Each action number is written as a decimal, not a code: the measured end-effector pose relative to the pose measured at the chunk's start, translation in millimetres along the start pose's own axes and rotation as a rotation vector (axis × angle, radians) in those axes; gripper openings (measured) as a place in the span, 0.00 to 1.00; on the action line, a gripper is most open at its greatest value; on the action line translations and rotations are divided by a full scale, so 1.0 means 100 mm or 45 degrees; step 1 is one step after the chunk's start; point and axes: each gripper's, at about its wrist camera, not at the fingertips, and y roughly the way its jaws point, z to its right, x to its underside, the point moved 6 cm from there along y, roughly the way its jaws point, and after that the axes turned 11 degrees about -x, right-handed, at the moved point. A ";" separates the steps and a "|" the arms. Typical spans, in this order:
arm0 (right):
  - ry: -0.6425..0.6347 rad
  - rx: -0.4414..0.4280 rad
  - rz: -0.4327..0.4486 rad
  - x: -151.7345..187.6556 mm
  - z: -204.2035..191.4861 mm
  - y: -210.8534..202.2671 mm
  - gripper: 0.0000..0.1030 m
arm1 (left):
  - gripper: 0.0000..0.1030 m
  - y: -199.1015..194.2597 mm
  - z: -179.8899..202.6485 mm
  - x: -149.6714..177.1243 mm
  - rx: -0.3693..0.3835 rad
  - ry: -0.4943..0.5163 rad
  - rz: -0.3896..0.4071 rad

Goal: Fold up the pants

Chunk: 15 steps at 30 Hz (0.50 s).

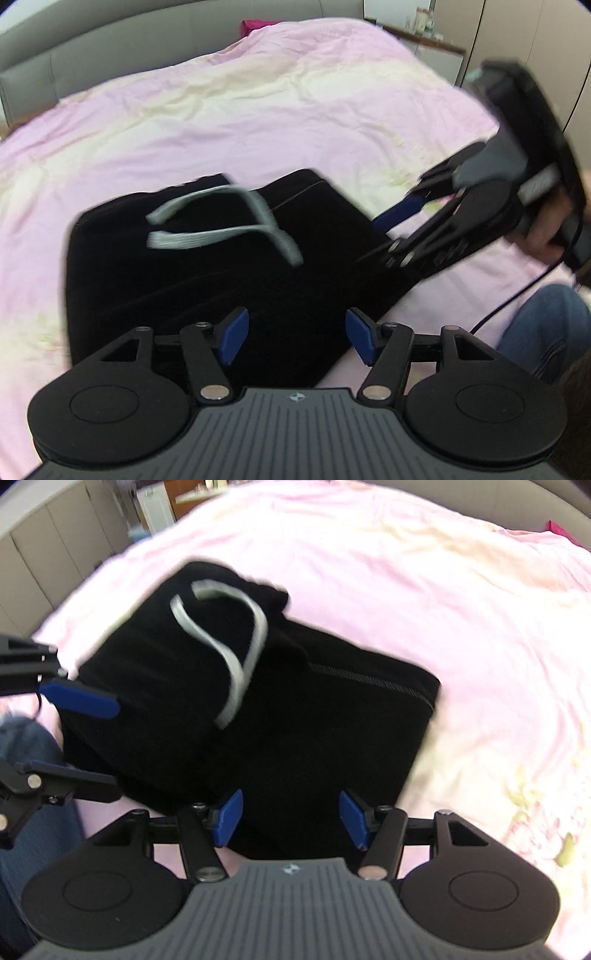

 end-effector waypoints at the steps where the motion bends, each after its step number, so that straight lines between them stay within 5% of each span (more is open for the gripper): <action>1: 0.023 -0.020 0.022 -0.05 -0.04 -0.01 0.54 | 0.71 0.00 -0.09 0.05 -0.045 0.040 -0.021; 7: 0.152 -0.187 0.107 -0.34 -0.34 0.01 0.53 | 0.72 0.13 -0.60 0.51 -0.199 0.229 -0.207; 11: 0.231 -0.208 0.071 -0.46 -0.42 0.18 0.52 | 0.71 0.33 -0.86 0.75 -0.178 0.146 -0.320; 15: 0.352 -0.214 -0.019 -0.42 -0.30 0.47 0.52 | 0.50 0.42 -0.95 0.85 -0.084 0.027 -0.387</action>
